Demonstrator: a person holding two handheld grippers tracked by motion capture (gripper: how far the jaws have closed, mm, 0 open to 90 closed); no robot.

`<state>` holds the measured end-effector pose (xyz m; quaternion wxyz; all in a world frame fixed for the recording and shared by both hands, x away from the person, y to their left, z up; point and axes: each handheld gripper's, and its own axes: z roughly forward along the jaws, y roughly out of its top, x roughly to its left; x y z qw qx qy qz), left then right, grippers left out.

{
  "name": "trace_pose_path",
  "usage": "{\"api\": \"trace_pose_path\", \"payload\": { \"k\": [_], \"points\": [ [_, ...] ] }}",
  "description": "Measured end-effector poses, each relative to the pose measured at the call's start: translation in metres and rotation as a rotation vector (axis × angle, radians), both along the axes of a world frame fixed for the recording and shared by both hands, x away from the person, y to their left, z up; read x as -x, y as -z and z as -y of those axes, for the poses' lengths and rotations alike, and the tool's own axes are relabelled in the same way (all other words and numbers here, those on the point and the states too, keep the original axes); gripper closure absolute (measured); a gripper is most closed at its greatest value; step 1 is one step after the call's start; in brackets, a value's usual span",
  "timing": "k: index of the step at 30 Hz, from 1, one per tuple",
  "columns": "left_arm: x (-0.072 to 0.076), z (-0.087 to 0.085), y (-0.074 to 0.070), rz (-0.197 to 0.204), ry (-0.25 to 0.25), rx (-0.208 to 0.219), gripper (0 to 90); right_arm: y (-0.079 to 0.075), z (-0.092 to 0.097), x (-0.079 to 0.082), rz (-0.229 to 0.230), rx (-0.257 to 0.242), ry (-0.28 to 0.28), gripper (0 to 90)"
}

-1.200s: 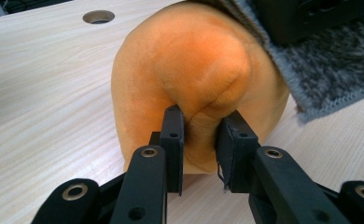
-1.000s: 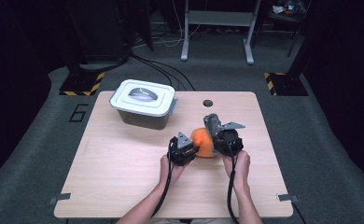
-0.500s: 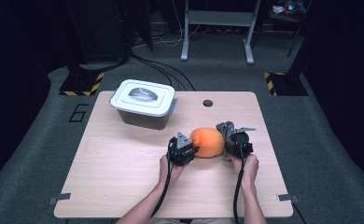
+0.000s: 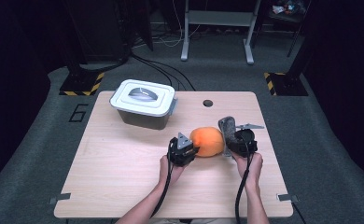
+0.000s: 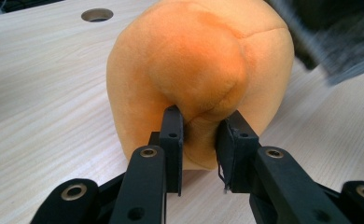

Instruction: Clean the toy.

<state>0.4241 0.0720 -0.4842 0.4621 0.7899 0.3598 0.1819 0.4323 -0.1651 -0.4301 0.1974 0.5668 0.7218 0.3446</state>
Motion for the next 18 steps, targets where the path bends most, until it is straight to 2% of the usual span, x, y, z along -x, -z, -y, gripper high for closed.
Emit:
{"api": "trace_pose_path", "payload": {
  "k": [1, 2, 4, 5, 6, 7, 10, 11, 13, 15, 18],
  "points": [
    [0.000, 0.000, 0.000, 0.003, -0.003, 0.001, 72.8, -0.009, -0.006, 0.004, 0.023, 0.004, -0.022, 73.3],
    [0.000, 0.000, 0.000, 0.002, 0.000, -0.003, 72.8, -0.022, -0.016, 0.010, 0.049, 0.006, -0.072, 73.3],
    [0.000, 0.000, 0.000, 0.002, 0.003, -0.005, 72.8, -0.025, -0.022, 0.011, 0.055, 0.004, -0.084, 73.2],
    [0.000, 0.001, 0.000, 0.002, 0.000, 0.001, 72.8, -0.032, -0.036, 0.014, 0.074, 0.001, -0.139, 73.1],
    [0.000, 0.001, 0.000, 0.002, 0.000, 0.001, 72.8, -0.032, -0.036, 0.014, 0.074, 0.001, -0.139, 73.1],
    [0.001, 0.001, 0.000, -0.001, 0.003, -0.003, 72.8, -0.035, -0.049, 0.015, 0.084, 0.018, -0.181, 73.0],
    [0.001, 0.002, -0.001, 0.009, 0.007, -0.011, 72.8, -0.031, -0.065, 0.011, 0.068, 0.036, -0.207, 72.8],
    [0.002, 0.002, -0.001, 0.010, 0.009, -0.016, 72.8, -0.031, -0.065, 0.011, 0.068, 0.036, -0.207, 72.8],
    [0.001, 0.002, 0.000, 0.008, 0.006, -0.014, 72.9, -0.021, -0.076, 0.005, 0.044, 0.081, -0.200, 72.9],
    [0.000, 0.001, 0.001, -0.004, 0.009, -0.006, 72.9, -0.020, -0.077, 0.005, 0.049, 0.094, -0.197, 72.9],
    [0.000, 0.000, 0.000, 0.000, 0.014, -0.012, 73.1, -0.019, -0.076, 0.006, 0.056, 0.106, -0.187, 73.1]
  ]
}}
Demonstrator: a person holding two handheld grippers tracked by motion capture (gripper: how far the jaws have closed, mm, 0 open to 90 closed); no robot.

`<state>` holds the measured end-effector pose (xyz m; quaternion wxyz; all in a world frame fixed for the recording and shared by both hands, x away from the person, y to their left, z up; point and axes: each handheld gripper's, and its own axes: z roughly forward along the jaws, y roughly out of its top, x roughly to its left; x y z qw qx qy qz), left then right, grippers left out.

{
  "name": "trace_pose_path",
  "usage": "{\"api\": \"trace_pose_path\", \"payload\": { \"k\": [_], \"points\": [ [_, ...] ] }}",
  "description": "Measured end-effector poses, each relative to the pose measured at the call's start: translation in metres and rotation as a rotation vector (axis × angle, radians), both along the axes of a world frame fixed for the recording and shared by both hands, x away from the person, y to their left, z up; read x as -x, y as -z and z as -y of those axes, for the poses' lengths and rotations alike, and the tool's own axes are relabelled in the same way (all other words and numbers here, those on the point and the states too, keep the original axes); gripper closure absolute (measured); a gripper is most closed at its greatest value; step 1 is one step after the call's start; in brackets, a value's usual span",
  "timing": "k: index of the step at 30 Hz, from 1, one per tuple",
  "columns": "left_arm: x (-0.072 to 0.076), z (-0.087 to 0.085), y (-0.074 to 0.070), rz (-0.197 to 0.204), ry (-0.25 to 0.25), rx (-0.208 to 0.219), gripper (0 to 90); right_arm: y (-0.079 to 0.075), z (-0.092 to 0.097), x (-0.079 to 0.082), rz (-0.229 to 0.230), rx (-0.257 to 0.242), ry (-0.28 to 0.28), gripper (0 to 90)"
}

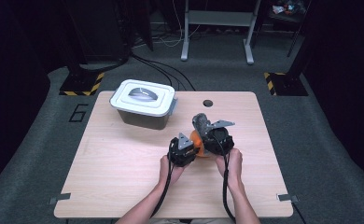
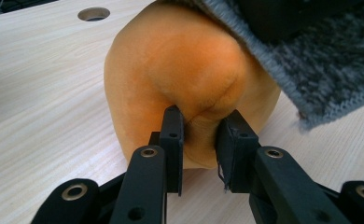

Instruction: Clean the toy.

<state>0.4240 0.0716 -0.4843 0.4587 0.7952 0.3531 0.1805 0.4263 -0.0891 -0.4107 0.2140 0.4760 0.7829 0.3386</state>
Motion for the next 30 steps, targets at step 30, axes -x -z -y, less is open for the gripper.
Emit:
{"api": "trace_pose_path", "payload": {
  "k": [30],
  "points": [
    [-0.002, -0.004, 0.004, -0.021, -0.011, 0.023, 73.2, 0.064, 0.077, -0.033, -0.187, -0.034, 0.237, 72.7]
  ]
}}
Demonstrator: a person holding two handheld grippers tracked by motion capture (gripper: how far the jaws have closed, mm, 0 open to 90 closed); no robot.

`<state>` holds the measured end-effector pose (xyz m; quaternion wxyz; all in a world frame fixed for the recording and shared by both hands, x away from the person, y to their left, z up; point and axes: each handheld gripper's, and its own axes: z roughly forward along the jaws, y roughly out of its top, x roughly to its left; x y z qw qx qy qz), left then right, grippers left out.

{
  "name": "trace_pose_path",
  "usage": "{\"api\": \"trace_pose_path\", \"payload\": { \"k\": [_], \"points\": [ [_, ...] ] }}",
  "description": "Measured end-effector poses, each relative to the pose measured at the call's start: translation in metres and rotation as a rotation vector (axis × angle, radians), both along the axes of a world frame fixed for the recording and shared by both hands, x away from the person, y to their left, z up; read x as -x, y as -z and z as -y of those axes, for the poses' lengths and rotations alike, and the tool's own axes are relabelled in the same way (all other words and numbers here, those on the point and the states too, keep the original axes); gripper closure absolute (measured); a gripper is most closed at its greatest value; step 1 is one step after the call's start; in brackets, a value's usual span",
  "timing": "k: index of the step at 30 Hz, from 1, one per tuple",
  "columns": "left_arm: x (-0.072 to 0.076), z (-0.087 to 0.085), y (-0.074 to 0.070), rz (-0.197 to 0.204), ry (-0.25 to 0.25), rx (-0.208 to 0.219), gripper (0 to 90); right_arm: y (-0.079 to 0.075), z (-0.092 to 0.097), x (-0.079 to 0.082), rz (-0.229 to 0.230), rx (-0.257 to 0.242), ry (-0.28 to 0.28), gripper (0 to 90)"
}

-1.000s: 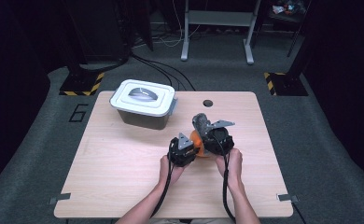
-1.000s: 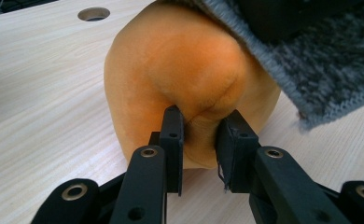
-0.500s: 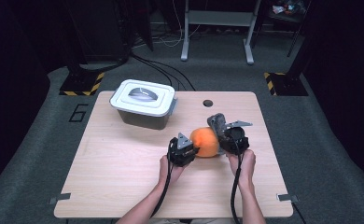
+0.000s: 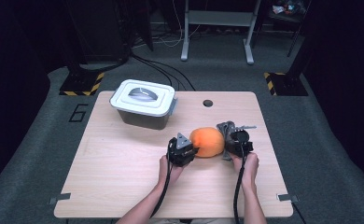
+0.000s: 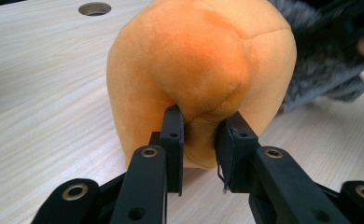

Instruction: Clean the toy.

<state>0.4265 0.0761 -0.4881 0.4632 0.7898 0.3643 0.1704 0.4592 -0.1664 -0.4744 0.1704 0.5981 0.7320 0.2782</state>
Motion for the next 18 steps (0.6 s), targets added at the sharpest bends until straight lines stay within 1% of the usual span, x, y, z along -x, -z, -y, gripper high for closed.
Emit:
{"api": "trace_pose_path", "payload": {
  "k": [1, 2, 3, 5, 6, 8, 9, 10, 11, 12, 13, 14, 16, 17, 18],
  "points": [
    [0.000, 0.000, 0.000, 0.004, -0.006, 0.001, 73.2, 0.009, -0.002, -0.002, -0.035, 0.018, -0.007, 72.7],
    [0.000, 0.000, 0.000, 0.004, -0.006, 0.001, 73.2, 0.011, -0.003, -0.002, -0.052, 0.014, -0.003, 72.7],
    [0.000, -0.001, 0.000, 0.004, -0.008, 0.001, 73.2, 0.012, -0.003, -0.002, -0.057, 0.007, -0.004, 72.7],
    [-0.001, -0.002, 0.000, -0.002, -0.006, 0.001, 73.2, 0.013, -0.002, -0.002, -0.050, 0.005, -0.007, 72.6],
    [-0.001, -0.002, 0.000, -0.002, -0.010, 0.003, 73.2, 0.012, -0.002, -0.001, -0.051, 0.002, -0.004, 72.5],
    [-0.002, -0.002, 0.000, -0.001, -0.008, -0.001, 73.1, 0.006, 0.000, 0.002, -0.037, -0.008, -0.002, 72.3],
    [-0.002, -0.003, 0.001, -0.002, -0.011, 0.003, 73.0, -0.002, 0.001, 0.007, 0.001, -0.006, -0.001, 72.3],
    [-0.002, -0.003, 0.001, -0.003, -0.013, 0.003, 73.0, -0.002, 0.001, 0.007, 0.001, -0.006, -0.001, 72.3],
    [-0.002, -0.003, 0.001, -0.008, -0.013, 0.004, 72.9, -0.007, 0.000, 0.011, 0.018, -0.009, 0.005, 72.2],
    [-0.003, -0.003, 0.002, -0.009, -0.011, 0.003, 72.9, -0.011, 0.000, 0.014, 0.043, -0.007, -0.005, 72.3],
    [-0.002, -0.003, 0.002, -0.007, -0.012, 0.004, 72.9, -0.026, -0.004, 0.024, 0.094, -0.010, -0.007, 72.3],
    [-0.002, -0.003, 0.002, -0.006, -0.012, 0.004, 72.9, -0.026, -0.004, 0.024, 0.094, -0.010, -0.007, 72.3],
    [-0.002, -0.003, 0.002, -0.005, -0.010, 0.001, 72.8, -0.037, -0.009, 0.033, 0.144, -0.017, -0.032, 72.3],
    [-0.002, -0.003, 0.002, -0.005, -0.010, 0.000, 72.8, -0.041, -0.012, 0.036, 0.163, -0.020, -0.046, 72.3],
    [-0.002, -0.003, 0.002, -0.005, -0.012, 0.004, 72.7, -0.046, -0.017, 0.039, 0.178, -0.012, -0.066, 72.3]
  ]
}}
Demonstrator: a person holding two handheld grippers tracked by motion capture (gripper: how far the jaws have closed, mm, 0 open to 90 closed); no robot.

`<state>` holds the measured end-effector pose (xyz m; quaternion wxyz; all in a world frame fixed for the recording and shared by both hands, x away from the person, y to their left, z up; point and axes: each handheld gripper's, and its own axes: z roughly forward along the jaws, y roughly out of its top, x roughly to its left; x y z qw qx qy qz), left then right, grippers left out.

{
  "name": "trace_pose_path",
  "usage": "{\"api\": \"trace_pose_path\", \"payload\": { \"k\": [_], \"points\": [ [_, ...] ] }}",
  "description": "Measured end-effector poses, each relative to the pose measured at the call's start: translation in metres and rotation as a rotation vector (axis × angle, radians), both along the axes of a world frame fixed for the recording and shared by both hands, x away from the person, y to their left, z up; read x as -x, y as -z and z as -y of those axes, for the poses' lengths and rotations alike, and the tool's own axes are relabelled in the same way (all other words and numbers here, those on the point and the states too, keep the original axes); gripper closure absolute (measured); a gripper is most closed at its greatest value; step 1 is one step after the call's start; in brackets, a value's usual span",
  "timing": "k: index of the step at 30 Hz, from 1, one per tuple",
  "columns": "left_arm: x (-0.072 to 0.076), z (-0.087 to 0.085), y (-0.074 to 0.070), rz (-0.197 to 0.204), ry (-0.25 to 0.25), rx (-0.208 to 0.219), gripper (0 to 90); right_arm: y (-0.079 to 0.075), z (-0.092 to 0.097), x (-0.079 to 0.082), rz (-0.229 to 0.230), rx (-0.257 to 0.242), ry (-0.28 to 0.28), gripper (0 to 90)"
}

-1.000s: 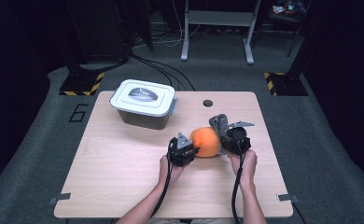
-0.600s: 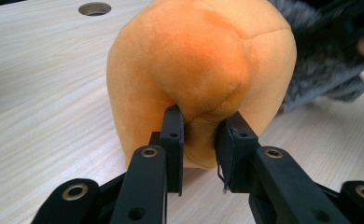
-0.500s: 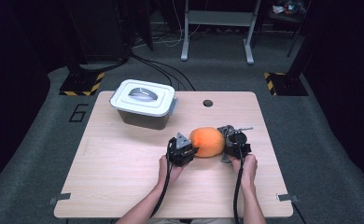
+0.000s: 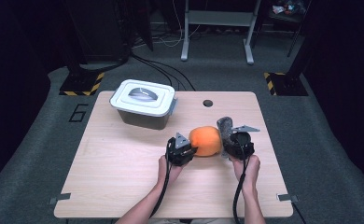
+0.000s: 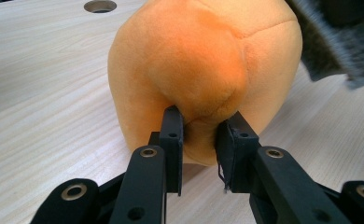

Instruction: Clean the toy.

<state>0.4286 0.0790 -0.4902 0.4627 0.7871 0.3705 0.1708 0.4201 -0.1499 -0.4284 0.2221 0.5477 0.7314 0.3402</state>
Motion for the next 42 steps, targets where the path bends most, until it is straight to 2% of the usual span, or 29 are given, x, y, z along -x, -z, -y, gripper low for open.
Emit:
{"api": "trace_pose_path", "payload": {
  "k": [1, 3, 8, 10, 12, 16, 18, 20, 22, 23, 24, 27, 32, 33, 35, 36, 38, 40, 42],
  "points": [
    [0.000, 0.000, 0.000, 0.001, 0.000, -0.001, 72.7, -0.005, -0.005, 0.003, 0.017, 0.001, -0.029, 72.3],
    [0.000, 0.000, 0.000, 0.001, 0.000, 0.000, 72.5, -0.008, -0.014, 0.004, 0.015, 0.011, -0.063, 72.3],
    [-0.001, -0.002, 0.000, 0.004, -0.003, 0.004, 66.7, -0.002, -0.025, -0.005, -0.012, 0.043, -0.071, 72.5],
    [-0.001, -0.002, 0.000, 0.011, -0.001, 0.003, 57.4, -0.001, -0.025, -0.008, -0.020, 0.043, -0.057, 72.4],
    [-0.002, 0.000, 0.003, 0.020, -0.012, -0.028, 47.5, 0.000, -0.024, -0.013, -0.021, 0.055, -0.055, 72.4],
    [-0.004, 0.001, 0.009, 0.032, -0.027, -0.029, 40.8, 0.002, -0.020, -0.020, -0.029, 0.049, -0.049, 72.4],
    [-0.005, 0.003, 0.009, 0.051, -0.018, -0.042, 41.5, 0.002, -0.020, -0.020, -0.029, 0.047, -0.053, 72.4],
    [-0.005, 0.007, 0.009, 0.078, -0.001, -0.058, 46.6, 0.003, -0.020, -0.021, -0.031, 0.048, -0.047, 72.4],
    [-0.005, 0.008, 0.010, 0.101, 0.016, -0.060, 55.6, 0.003, -0.019, -0.022, -0.030, 0.044, -0.046, 72.4],
    [-0.005, 0.009, 0.010, 0.110, 0.019, -0.062, 64.7, 0.003, -0.017, -0.022, -0.032, 0.043, -0.043, 72.4],
    [-0.005, 0.009, 0.010, 0.110, 0.024, -0.058, 64.7, 0.003, -0.017, -0.022, -0.032, 0.043, -0.043, 72.4],
    [-0.004, 0.008, 0.007, 0.108, 0.025, -0.046, 74.3, 0.000, -0.013, -0.019, -0.022, 0.028, -0.031, 72.5],
    [0.001, 0.007, 0.002, 0.088, 0.044, -0.027, 78.0, -0.013, -0.013, -0.009, 0.010, -0.002, -0.056, 72.5],
    [0.004, 0.007, 0.000, 0.069, 0.057, -0.009, 78.4, -0.021, -0.020, -0.004, 0.025, -0.004, -0.083, 72.4],
    [0.006, 0.007, -0.002, 0.065, 0.065, -0.005, 78.5, -0.023, -0.023, -0.002, 0.029, 0.002, -0.096, 72.5],
    [0.008, 0.007, -0.003, 0.062, 0.065, 0.008, 78.7, -0.029, -0.032, 0.001, 0.041, -0.003, -0.130, 72.3],
    [0.011, 0.007, -0.006, 0.061, 0.066, 0.021, 78.8, -0.031, -0.036, 0.003, 0.040, 0.001, -0.134, 72.3],
    [0.012, 0.004, -0.009, 0.044, 0.077, 0.035, 78.9, -0.033, -0.048, 0.004, 0.047, 0.014, -0.173, 72.2],
    [0.012, 0.003, -0.008, 0.036, 0.070, 0.034, 79.0, -0.032, -0.054, 0.003, 0.036, 0.020, -0.170, 72.2]
  ]
}}
